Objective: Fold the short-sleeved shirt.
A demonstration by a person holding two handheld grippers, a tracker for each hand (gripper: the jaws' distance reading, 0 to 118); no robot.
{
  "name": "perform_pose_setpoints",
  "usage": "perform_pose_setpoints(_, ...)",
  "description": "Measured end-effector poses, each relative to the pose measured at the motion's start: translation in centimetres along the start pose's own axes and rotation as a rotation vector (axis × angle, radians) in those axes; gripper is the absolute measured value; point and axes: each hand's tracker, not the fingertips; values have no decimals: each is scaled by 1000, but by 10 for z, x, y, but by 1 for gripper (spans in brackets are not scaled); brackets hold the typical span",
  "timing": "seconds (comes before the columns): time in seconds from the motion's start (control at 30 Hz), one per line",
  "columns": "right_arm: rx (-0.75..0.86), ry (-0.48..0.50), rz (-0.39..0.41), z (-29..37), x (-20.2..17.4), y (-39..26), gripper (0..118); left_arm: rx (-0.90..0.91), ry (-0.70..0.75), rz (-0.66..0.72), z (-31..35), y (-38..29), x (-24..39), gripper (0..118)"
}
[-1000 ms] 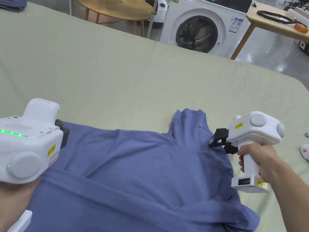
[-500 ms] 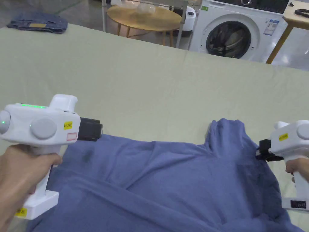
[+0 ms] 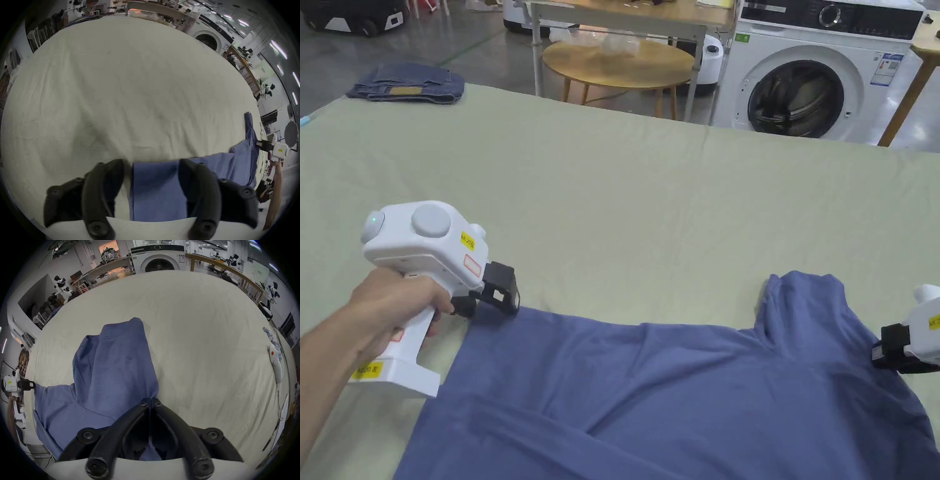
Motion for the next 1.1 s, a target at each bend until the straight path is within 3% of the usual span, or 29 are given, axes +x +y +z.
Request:
perform_pose_setpoints(0.07, -1, -4, -1, 0, 0, 0, 0, -14, 15, -37, -2, -2, 3, 33)
perform_pose_setpoints(0.1, -3, 1, -3, 0, 0, 0, 0, -17, 22, -49, 0, -6, 5, 15)
perform_pose_setpoints(0.13, -5, 2, -2, 0, -1, -1, 0, -30, 37, -72, 2, -9, 7, 7)
perform_pose_setpoints(0.23, 0, 5, 2, 0, -2, -4, 0, 17, -50, -10, 11, -14, 6, 5)
perform_pose_setpoints(0.33, 38, 14, -19, 5, 1, -7, 0, 88, 3, -107, 23, -22, 20, 4)
perform_pose_setpoints(0.47, 86, 58, -28, 24, 4, -14, 0, 165, -20, -95, 45, -37, 32, 3)
perform_pose_setpoints(0.67, 152, 42, -39, 62, 0, -29, 0, 304, 191, -181, 68, -59, 52, 4)
perform_pose_setpoints(0.77, 187, 32, -14, 80, -7, -41, 0, 327, 164, -193, 80, -73, 63, 4)
perform_pose_setpoints(0.83, 216, -20, 56, 95, -12, -50, 0, 355, 168, -184, 90, -81, 67, 3)
perform_pose_setpoints(1.1, 287, 9, 71, 153, -10, -109, 0, 433, 180, -202, 134, -134, 67, 3)
